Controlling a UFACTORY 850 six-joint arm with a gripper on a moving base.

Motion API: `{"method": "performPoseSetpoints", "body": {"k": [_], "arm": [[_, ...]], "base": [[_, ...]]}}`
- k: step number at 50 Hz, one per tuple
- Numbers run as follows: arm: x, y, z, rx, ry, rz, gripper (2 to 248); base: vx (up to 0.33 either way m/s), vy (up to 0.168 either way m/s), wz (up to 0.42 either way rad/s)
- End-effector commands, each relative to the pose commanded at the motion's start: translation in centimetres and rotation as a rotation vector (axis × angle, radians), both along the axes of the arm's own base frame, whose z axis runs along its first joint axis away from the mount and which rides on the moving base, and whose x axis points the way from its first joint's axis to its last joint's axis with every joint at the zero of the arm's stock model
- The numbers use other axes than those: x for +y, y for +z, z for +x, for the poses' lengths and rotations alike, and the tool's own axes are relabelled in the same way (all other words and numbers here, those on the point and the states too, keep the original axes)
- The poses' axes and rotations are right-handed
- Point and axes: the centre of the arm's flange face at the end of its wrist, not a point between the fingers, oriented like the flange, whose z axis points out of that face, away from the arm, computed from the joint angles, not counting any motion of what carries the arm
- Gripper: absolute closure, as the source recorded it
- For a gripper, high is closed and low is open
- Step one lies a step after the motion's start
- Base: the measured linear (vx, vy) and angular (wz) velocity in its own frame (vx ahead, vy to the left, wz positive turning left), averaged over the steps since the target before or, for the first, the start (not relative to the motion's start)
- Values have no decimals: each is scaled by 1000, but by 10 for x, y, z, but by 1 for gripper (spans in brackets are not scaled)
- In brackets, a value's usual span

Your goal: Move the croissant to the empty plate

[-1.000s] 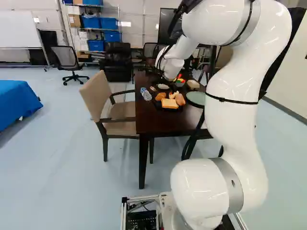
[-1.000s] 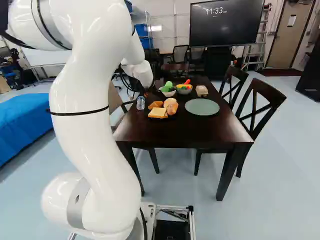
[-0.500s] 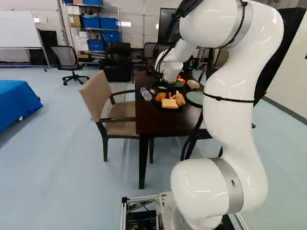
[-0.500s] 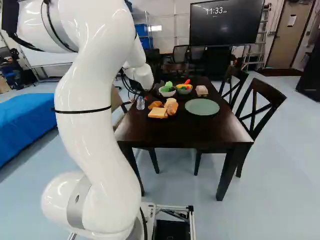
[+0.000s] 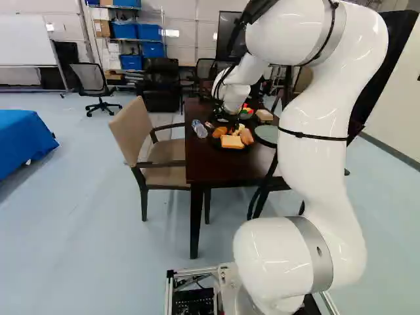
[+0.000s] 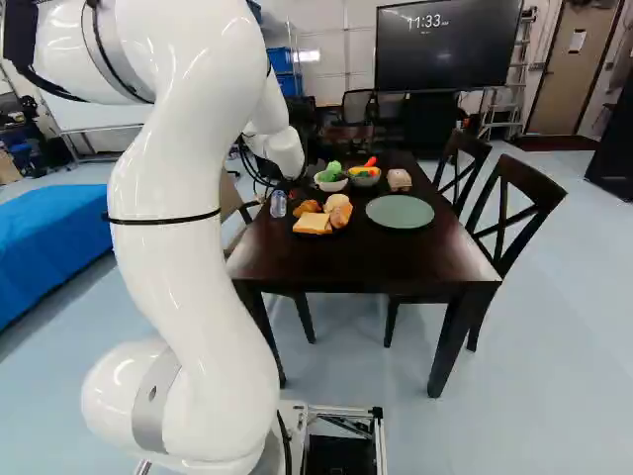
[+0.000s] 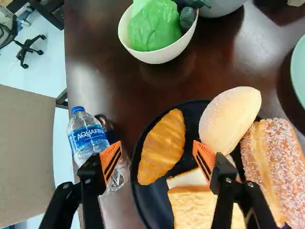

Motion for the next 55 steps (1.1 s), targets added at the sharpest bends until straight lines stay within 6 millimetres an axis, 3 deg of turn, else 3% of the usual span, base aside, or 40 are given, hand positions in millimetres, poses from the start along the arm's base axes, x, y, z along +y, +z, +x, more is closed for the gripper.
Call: {"method": "performPoseSetpoints", "body": {"k": [4, 5, 9, 10, 19, 20, 25, 26, 35, 36, 55], "arm": [[0, 0, 0, 0, 0, 0, 43], [0, 0, 0, 0, 0, 0, 55], [0, 0, 0, 0, 0, 0, 55], [0, 0, 0, 0, 0, 0, 67], [0, 0, 0, 0, 0, 0, 79], [0, 0, 0, 0, 0, 0, 91], [0, 0, 0, 0, 0, 0, 91], [0, 0, 0, 0, 0, 0, 104], [0, 0, 0, 0, 0, 0, 116], [0, 0, 0, 0, 0, 0, 128], [0, 0, 0, 0, 0, 0, 131]], "base": [[0, 0, 0], [0, 0, 0], [0, 0, 0], [0, 0, 0], [0, 0, 0], [0, 0, 0], [0, 0, 0], [0, 0, 0], [0, 0, 0], [0, 0, 0], [0, 0, 0]]}}
